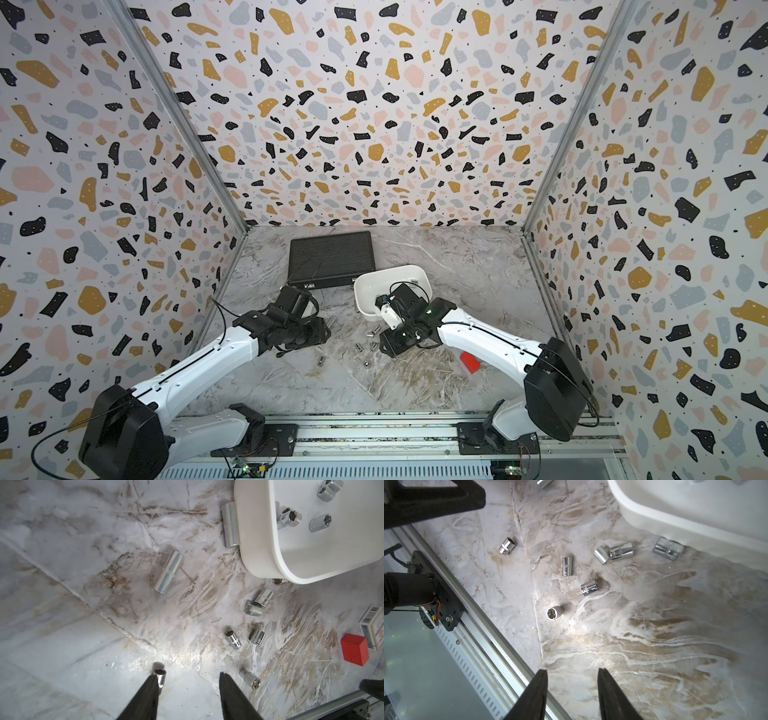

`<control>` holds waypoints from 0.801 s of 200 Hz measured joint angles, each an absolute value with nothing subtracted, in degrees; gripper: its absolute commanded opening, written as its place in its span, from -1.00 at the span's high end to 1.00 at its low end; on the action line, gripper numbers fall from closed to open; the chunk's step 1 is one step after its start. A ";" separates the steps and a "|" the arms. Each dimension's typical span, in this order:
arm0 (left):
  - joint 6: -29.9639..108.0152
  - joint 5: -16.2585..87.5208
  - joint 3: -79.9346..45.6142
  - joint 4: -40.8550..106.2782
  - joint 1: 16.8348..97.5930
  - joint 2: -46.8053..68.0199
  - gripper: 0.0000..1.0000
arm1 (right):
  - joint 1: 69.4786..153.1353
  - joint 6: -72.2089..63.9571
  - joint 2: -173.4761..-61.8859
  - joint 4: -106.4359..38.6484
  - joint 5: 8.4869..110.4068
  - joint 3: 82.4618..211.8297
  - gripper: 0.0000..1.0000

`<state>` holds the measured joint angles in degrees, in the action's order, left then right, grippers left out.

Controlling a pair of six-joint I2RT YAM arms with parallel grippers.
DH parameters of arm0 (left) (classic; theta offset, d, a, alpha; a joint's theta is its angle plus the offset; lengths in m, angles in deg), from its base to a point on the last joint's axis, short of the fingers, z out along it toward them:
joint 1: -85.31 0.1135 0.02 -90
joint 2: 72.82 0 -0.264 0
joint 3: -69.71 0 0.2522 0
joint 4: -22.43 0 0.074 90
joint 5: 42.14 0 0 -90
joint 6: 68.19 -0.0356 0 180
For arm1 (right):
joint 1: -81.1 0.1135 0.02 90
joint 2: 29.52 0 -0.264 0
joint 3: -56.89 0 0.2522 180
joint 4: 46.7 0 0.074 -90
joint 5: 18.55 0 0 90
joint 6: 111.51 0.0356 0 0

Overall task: Put the socket on the desktop into the storage box
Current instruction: Pick up the socket head at the center of the board.

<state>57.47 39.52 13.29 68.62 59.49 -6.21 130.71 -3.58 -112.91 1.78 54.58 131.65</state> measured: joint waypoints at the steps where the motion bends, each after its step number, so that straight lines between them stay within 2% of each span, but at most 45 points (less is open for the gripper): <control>1: 57.47 39.43 13.44 68.64 59.58 -6.41 -0.03 | 130.84 -3.60 -113.04 1.80 54.58 131.73 0.11; 160: 65.46 30.25 24.37 65.25 64.73 -16.97 -0.03 | 137.77 -7.12 -126.62 4.05 55.37 138.90 0.12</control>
<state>65.46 30.25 24.37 65.25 64.73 -16.97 137.77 -7.12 -126.62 4.05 55.37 138.90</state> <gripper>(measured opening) 0.517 0.443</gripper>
